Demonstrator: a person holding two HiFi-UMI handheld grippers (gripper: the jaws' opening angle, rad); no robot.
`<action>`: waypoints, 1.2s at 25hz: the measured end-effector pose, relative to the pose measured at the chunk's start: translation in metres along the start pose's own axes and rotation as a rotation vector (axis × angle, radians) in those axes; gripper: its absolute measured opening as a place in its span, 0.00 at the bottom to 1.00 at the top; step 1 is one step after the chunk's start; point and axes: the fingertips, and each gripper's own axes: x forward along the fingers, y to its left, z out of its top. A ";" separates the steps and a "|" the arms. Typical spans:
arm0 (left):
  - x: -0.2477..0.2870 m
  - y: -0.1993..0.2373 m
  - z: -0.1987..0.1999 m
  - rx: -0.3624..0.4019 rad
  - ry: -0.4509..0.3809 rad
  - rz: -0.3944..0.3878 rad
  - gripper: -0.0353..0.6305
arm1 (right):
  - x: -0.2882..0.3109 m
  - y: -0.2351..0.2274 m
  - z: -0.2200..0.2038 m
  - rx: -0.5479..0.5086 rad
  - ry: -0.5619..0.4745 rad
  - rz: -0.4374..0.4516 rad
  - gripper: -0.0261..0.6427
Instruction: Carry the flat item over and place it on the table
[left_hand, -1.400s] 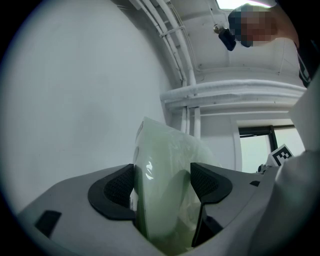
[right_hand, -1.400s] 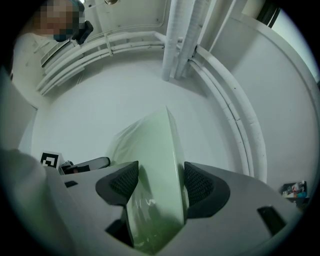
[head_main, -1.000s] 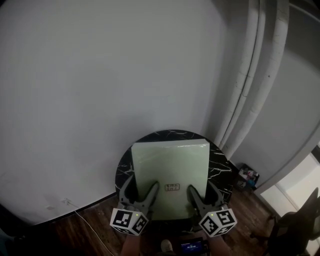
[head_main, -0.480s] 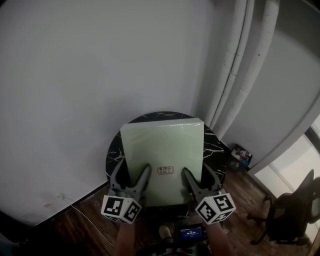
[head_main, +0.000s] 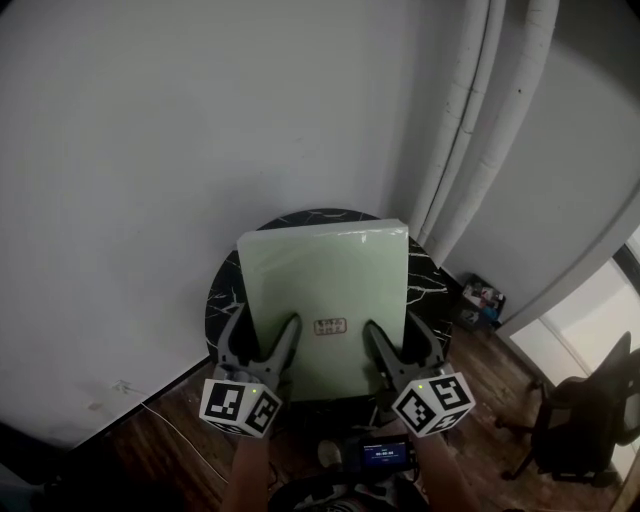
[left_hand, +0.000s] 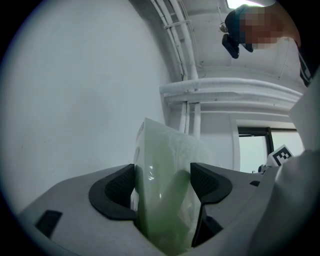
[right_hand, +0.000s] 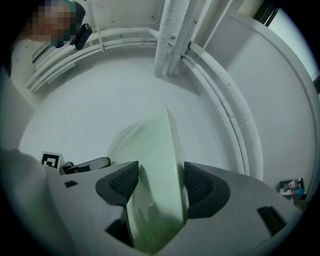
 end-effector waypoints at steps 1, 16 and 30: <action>0.002 0.002 -0.001 -0.001 0.002 0.001 0.58 | 0.003 -0.001 -0.001 0.003 0.002 0.000 0.40; 0.030 0.023 -0.056 -0.038 0.102 0.028 0.58 | 0.030 -0.037 -0.047 0.064 0.106 -0.029 0.40; 0.061 0.039 -0.160 -0.134 0.267 0.055 0.58 | 0.047 -0.100 -0.128 0.154 0.275 -0.094 0.40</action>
